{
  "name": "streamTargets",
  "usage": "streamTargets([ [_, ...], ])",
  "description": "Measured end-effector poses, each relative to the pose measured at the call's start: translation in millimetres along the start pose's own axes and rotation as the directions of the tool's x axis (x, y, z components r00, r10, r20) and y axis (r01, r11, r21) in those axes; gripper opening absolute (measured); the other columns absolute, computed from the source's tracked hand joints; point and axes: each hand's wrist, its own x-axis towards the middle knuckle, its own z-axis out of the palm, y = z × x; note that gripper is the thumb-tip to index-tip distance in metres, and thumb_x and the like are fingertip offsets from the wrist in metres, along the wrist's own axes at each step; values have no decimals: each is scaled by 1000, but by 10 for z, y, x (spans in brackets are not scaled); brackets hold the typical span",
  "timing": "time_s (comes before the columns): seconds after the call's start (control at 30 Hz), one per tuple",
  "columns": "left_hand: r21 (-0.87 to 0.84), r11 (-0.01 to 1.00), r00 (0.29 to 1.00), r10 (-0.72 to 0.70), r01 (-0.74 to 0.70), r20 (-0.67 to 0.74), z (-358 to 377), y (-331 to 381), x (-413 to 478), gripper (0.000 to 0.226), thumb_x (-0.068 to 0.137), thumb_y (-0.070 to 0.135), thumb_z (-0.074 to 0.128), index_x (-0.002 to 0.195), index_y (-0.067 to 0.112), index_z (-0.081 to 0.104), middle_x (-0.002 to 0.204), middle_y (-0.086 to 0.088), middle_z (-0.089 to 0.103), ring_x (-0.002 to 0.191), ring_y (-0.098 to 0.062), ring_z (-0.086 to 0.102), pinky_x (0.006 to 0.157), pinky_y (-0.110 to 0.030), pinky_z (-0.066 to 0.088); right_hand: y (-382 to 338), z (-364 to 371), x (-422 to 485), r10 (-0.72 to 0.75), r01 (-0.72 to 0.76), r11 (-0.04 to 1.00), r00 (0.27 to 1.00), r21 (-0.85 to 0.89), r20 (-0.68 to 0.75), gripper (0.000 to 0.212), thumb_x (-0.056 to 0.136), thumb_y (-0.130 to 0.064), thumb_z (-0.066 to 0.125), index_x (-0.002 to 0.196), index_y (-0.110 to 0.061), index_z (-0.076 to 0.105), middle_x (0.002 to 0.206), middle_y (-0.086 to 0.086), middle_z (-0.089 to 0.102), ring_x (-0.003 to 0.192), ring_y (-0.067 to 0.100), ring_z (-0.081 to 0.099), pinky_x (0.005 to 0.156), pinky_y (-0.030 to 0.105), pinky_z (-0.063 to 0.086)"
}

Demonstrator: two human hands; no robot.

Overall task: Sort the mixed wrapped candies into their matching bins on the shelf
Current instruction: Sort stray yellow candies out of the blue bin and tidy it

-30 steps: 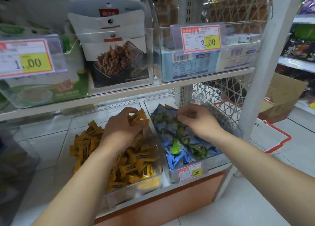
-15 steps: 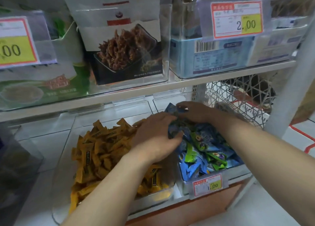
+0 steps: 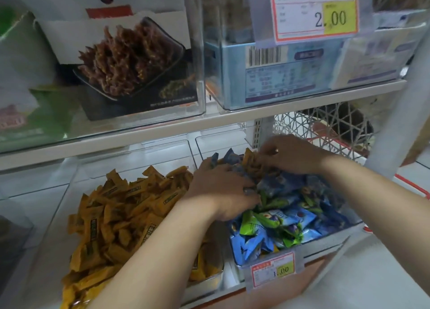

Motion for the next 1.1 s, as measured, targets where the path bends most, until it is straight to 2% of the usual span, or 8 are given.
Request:
streamTargets([
  [0.1,20,1000,1000,8,-8,29,-4,3,-16,52,88,65,24,127,50,53,143,21,48,139,-12,33,98,-40,-6,149,12,271,64,-42,988,987,152,-148,10,94,-35,64,101,-42,66,106,-15,66,95,2,62,75,17,41],
  [0.17,-8,1000,999,1,-1,46,-12,-2,-29,51,87,67,25,128,51,51,145,22,46,140,-12,31,100,-41,-5,225,70,474,118,-118,987,993,108,-1,35,96,-40,62,129,-31,60,130,0,61,112,15,60,88,27,42],
  [0.27,-63,998,998,-4,8,63,-24,-8,-50,51,88,67,27,129,50,52,147,22,44,142,-11,27,104,-42,-6,190,185,674,184,-178,983,960,-48,209,55,93,-52,60,142,-27,50,148,6,48,128,24,51,99,31,40],
  [0.37,-69,998,998,3,1,55,-27,-9,-69,51,88,65,28,129,49,52,147,21,44,142,-11,27,106,-43,-6,143,231,768,232,-202,971,928,-128,292,66,84,-56,69,141,-32,48,139,8,54,110,25,60,88,33,50],
  [0.5,-105,994,999,-3,7,40,-17,-26,-85,47,89,65,31,128,50,53,147,21,45,142,-10,27,110,-44,-5,133,215,770,224,-191,974,891,-123,394,64,86,-39,73,143,-30,44,121,12,61,97,28,67,80,37,57],
  [0.63,-122,993,999,5,0,38,-7,-40,-90,49,87,66,30,127,50,54,146,22,45,142,-11,27,110,-45,-6,190,231,656,168,-165,986,943,-34,289,47,81,-35,79,122,-32,55,109,6,64,87,24,68,54,25,50],
  [0.83,-147,989,1000,-16,19,25,32,-53,-65,51,86,68,29,126,50,55,142,19,51,141,-11,29,110,-45,-5,231,321,579,23,-23,1000,1000,-6,-6,33,80,-41,80,104,-24,65,102,2,65,89,21,62,71,30,47],
  [1.1,-163,986,999,-33,33,7,60,-59,-55,56,81,71,28,126,52,55,142,17,52,142,-11,30,114,-46,-2,233,143,465,142,-68,959,956,277,-257,42,66,-38,90,98,-32,64,99,-6,65,90,16,62,72,27,44],
])
